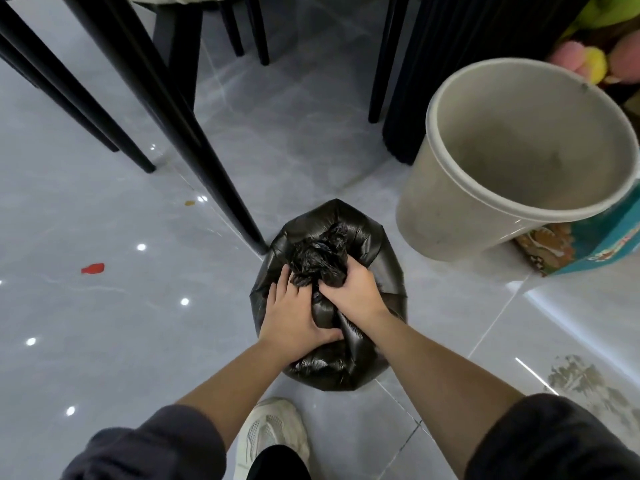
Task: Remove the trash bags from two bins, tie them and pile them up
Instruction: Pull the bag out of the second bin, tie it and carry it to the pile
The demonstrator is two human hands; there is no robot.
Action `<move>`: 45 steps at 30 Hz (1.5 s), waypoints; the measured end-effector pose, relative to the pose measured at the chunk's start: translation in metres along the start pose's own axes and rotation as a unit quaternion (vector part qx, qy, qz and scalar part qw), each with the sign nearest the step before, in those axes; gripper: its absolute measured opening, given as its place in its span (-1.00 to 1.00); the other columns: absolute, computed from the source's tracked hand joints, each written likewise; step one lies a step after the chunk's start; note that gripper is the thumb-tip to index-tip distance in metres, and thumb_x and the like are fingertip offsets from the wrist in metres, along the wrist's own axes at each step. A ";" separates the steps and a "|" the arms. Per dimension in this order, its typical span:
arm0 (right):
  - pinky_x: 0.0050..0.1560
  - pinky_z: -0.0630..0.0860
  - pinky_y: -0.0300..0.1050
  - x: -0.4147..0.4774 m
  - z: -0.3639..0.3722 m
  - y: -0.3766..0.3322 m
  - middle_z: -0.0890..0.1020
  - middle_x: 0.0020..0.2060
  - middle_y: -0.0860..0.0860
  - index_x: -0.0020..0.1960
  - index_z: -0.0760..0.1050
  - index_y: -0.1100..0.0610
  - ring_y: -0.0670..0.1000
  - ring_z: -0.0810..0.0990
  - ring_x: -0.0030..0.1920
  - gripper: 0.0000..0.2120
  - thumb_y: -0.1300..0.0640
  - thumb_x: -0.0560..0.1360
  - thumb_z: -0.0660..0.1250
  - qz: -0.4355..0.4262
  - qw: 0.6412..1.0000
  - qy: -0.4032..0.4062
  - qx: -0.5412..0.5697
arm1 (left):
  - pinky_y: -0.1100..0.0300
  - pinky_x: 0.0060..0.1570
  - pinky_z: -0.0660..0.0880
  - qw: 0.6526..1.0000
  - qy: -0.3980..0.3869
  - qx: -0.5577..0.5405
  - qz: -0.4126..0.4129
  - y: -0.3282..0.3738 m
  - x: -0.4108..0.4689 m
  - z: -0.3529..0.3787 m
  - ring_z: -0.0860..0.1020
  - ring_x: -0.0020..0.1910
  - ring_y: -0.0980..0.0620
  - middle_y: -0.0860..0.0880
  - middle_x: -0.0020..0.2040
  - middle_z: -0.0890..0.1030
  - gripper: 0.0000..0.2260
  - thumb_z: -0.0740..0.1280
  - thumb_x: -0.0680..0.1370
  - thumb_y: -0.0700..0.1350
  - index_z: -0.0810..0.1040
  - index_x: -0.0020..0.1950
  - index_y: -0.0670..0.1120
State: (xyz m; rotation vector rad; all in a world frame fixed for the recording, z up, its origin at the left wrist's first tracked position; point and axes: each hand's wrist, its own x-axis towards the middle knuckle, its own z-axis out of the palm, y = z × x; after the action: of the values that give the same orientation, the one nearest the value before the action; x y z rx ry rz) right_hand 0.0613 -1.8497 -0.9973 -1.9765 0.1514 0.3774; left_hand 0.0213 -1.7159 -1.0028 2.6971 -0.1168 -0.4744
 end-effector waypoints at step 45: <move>-0.15 0.32 -0.06 -0.035 -0.087 -0.150 0.42 -0.37 0.11 -0.43 0.29 0.09 0.03 0.41 -0.26 -0.72 0.19 0.44 0.23 0.007 0.990 -0.135 -0.036 | -0.06 0.13 0.51 0.904 0.071 -0.413 0.079 0.071 0.017 -0.062 0.54 0.13 -0.05 0.11 -0.06 0.58 -0.65 0.48 0.28 0.04 0.45 -0.01 0.23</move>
State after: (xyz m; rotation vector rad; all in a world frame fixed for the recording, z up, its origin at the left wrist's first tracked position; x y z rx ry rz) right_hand 0.0863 -1.8668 -0.8235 -1.9753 -0.0210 0.6626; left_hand 0.0577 -1.7608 -0.9261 1.8554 -0.0701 -0.2005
